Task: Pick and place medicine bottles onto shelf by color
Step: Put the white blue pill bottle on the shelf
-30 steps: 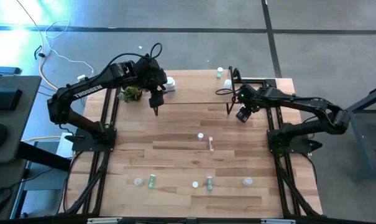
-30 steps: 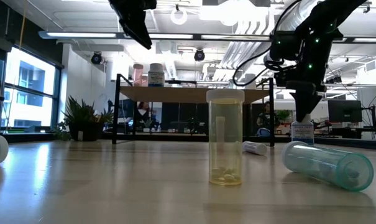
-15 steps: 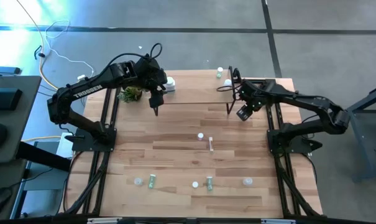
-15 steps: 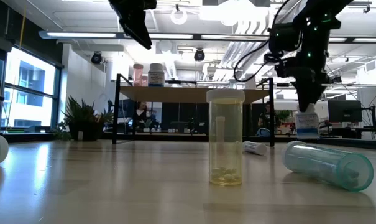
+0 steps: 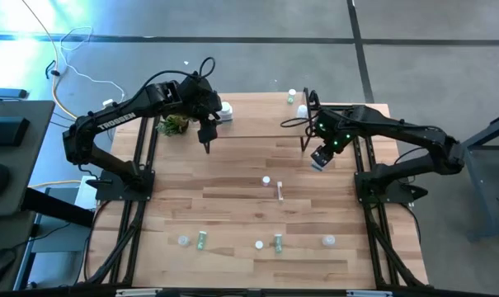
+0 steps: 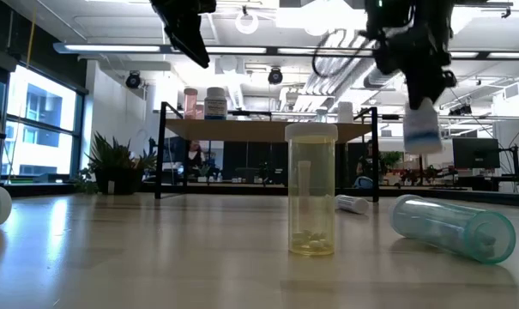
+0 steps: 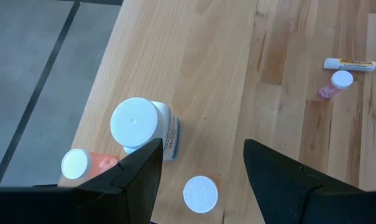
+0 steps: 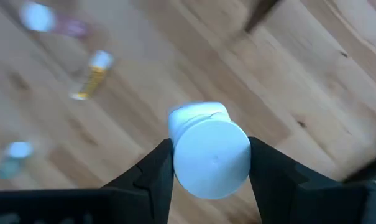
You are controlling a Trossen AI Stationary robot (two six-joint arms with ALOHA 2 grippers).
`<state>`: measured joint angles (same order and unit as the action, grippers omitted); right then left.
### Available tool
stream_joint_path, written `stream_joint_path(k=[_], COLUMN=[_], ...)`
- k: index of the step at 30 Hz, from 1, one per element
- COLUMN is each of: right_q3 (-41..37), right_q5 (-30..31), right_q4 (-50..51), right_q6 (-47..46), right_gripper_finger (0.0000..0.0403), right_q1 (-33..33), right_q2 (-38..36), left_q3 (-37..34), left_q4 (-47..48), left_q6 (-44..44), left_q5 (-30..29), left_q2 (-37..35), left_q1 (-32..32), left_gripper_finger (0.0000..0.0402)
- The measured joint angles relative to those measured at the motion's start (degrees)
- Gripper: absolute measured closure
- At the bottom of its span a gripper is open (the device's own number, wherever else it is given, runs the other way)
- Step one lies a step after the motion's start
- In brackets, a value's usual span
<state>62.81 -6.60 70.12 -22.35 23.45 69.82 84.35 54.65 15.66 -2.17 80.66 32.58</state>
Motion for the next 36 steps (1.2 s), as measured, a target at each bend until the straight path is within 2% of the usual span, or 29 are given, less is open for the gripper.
stream_joint_path(k=[6, 14, 23, 29, 36], right_q3=[7.5, 18.0, 36.1, 46.4, 54.6], right_q5=[-1.4, 4.1, 9.5, 9.8, 9.6], right_q4=[-0.1, -1.8, -0.6, 2.7, 3.4], right_q6=[-3.7, -3.2, 14.0, 25.5, 37.3], right_gripper_finger=[0.0247, 0.0247, 0.0247, 0.0247, 0.0247], right_q1=[-4.3, -6.6, -1.7, 3.2, 6.6], right_q2=[0.0, 1.0, 11.9, 20.1, 29.2], left_q3=[0.0, 0.0, 0.0, 0.0, 0.0], left_q4=[0.0, 0.0, 0.0, 0.0, 0.2], left_q6=[0.0, 0.0, 0.0, -0.5, -3.3], left_q5=[0.0, 0.0, 0.0, 0.0, 0.0], left_q2=[0.0, 0.0, 0.0, 0.0, 0.0], left_q1=[0.0, 0.0, 0.0, 0.0, 0.0], left_gripper_finger=[0.0186, 0.0186, 0.0186, 0.0186, 0.0186])
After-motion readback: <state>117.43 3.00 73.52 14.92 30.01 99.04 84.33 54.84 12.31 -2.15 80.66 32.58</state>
